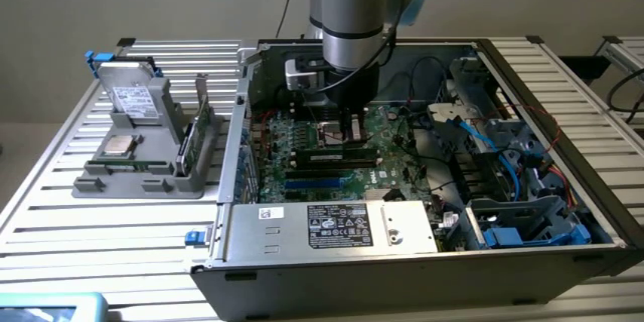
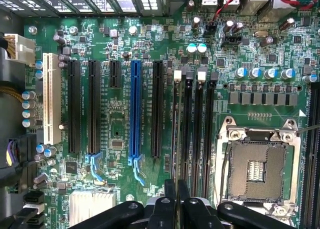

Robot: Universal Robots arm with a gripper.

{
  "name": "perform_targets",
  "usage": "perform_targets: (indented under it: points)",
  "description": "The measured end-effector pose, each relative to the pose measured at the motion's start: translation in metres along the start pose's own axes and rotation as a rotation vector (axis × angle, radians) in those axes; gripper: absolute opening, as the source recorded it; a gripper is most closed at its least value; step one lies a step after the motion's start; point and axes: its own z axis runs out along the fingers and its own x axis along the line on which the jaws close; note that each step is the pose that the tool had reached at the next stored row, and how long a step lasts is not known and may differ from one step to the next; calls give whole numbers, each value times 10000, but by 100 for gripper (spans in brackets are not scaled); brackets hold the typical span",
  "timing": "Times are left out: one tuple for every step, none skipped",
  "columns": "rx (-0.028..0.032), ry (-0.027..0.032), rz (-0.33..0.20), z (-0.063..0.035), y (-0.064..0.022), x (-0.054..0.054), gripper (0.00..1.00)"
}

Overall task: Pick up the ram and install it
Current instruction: 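Insert the ram into the slot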

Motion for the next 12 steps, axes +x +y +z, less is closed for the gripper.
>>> perform_targets:
  points:
    - [4,-3,0,3,1,-2,13]
    - [7,-3,1,4,2,-5,13]
    - [13,-3,-1,4,2,-7,13]
    - [22,-2,-4,5,3,-8,13]
    - [33,-2,-6,5,4,-8,13]
    - [37,-1,-7,6,4,-8,13]
    - [44,-3,-7,7,4,-9,13]
    - [48,-2,-6,8,7,-9,13]
    - [51,-1,-7,9,8,-9,13]
    - [53,-3,-6,11,10,-9,13]
    - [54,-3,-7,12,12,-9,13]
    - [56,-4,-9,15,13,-9,13]
